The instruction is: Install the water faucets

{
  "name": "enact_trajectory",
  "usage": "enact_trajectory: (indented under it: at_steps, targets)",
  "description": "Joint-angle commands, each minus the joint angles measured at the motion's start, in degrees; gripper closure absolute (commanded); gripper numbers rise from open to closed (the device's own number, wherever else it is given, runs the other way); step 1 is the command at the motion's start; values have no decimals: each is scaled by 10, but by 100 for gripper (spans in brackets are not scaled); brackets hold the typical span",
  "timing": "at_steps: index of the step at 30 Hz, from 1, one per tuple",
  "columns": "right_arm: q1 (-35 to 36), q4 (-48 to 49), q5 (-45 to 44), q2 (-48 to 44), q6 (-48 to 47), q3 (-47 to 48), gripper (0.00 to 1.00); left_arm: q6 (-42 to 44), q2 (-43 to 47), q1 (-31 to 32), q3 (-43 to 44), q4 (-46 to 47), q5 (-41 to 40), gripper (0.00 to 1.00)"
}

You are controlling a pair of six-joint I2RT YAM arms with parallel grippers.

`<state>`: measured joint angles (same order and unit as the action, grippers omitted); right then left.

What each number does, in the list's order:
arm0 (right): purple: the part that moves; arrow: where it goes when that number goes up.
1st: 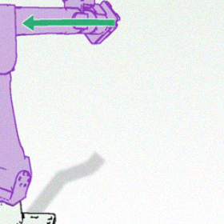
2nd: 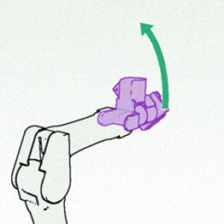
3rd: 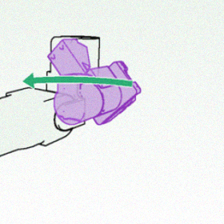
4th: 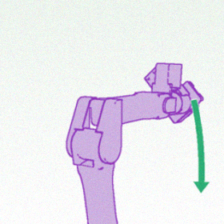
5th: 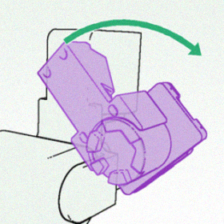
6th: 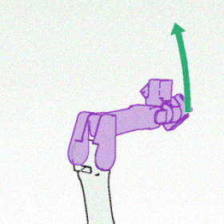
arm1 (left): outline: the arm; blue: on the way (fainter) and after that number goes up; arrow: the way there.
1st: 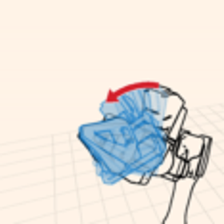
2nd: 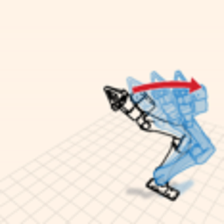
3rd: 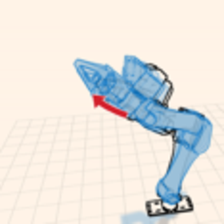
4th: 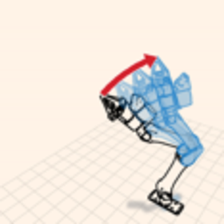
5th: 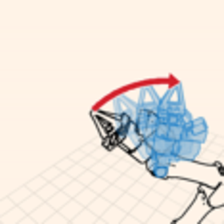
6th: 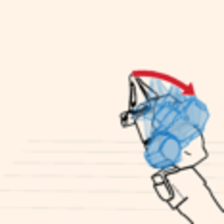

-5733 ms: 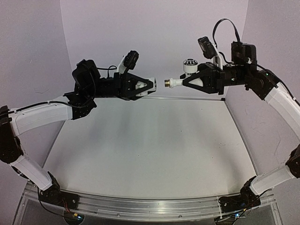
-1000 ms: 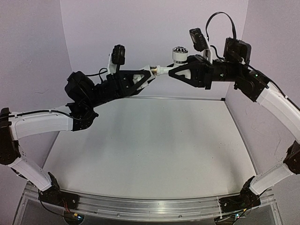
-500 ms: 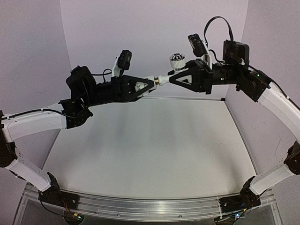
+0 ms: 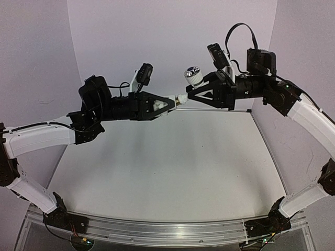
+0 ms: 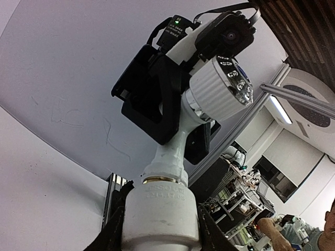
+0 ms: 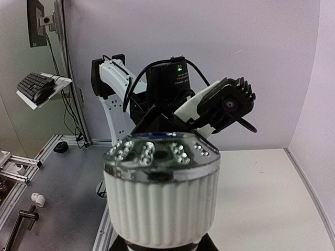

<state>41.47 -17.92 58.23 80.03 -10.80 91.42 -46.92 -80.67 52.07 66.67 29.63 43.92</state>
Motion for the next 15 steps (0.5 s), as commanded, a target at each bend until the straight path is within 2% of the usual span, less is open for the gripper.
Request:
enact_trajectory:
  at_steps: [1,5,15]
  targets:
    - [13,5,5,12,20,-13,100,-19,7,10,7,166,-3,100]
    - [13,20,15,16,44,-8,100,-26,7,10,-1,204,-3,100]
    - [13,15,20,8,42,-29,100,1,33,10,8,132,-21,100]
